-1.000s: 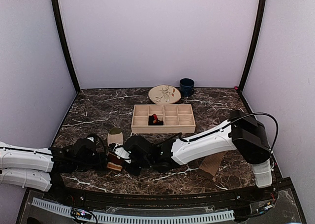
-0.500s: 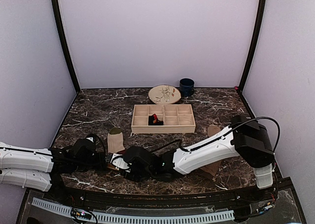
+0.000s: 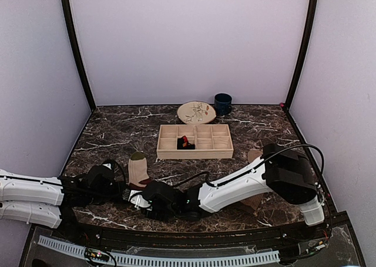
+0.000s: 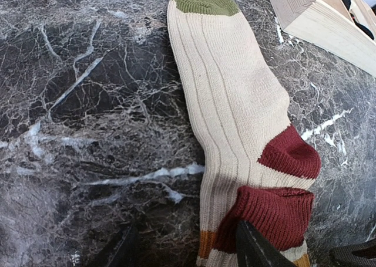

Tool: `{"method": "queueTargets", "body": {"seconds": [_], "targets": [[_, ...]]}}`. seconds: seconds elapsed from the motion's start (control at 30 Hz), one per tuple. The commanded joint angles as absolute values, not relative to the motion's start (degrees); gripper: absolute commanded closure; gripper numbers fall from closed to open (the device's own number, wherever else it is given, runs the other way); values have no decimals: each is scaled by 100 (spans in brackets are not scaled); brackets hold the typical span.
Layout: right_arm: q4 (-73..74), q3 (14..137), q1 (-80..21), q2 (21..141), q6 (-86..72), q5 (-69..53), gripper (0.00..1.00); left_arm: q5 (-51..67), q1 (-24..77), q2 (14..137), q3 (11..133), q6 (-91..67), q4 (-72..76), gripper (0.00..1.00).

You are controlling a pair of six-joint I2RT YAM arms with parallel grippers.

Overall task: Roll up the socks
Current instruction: Roll the sock at the center of the board.

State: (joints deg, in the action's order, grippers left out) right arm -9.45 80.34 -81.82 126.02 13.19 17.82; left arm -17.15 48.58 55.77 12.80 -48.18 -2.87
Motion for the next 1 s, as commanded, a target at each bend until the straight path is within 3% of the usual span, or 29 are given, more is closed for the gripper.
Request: {"method": "queueTargets", "body": {"seconds": [0.0, 0.97], "targets": [[-1182, 8308, -8235, 12769, 1394, 1765, 58, -1620, 4852, 5538, 1097, -4895, -653, 41], [-916, 8724, -8240, 13295, 1467, 1581, 67, -1608, 4852, 5535, 1081, -4895, -626, 42]]}}
